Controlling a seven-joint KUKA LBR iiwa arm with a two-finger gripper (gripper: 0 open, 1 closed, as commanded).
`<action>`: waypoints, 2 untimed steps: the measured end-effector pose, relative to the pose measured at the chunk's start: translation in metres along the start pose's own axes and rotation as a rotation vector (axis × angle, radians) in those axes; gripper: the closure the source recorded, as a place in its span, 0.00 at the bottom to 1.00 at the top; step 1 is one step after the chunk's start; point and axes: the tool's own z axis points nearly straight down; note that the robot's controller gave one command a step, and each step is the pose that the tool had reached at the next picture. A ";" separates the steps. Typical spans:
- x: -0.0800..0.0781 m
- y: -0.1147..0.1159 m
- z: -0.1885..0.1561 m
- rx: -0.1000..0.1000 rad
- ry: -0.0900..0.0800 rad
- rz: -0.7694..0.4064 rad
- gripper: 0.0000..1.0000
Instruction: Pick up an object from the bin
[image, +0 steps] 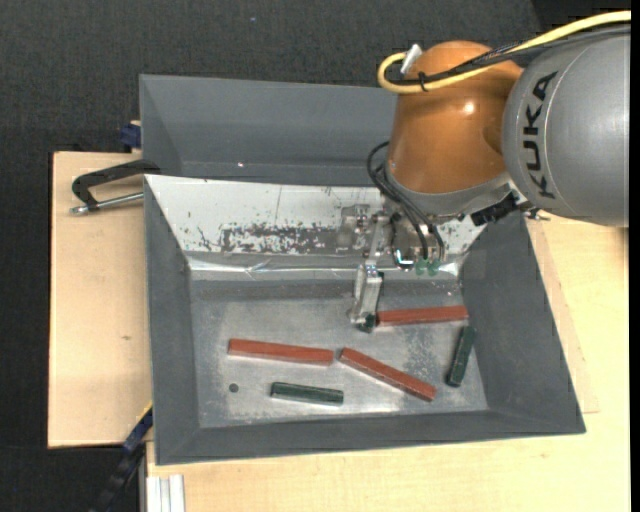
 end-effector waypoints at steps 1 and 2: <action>-0.002 0.000 -0.005 -0.001 -0.009 0.002 0.00; 0.005 -0.002 0.045 -0.002 -0.014 0.028 0.00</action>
Offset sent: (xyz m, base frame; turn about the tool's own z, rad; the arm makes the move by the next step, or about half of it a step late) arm -0.0243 -0.0053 -0.1618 0.0859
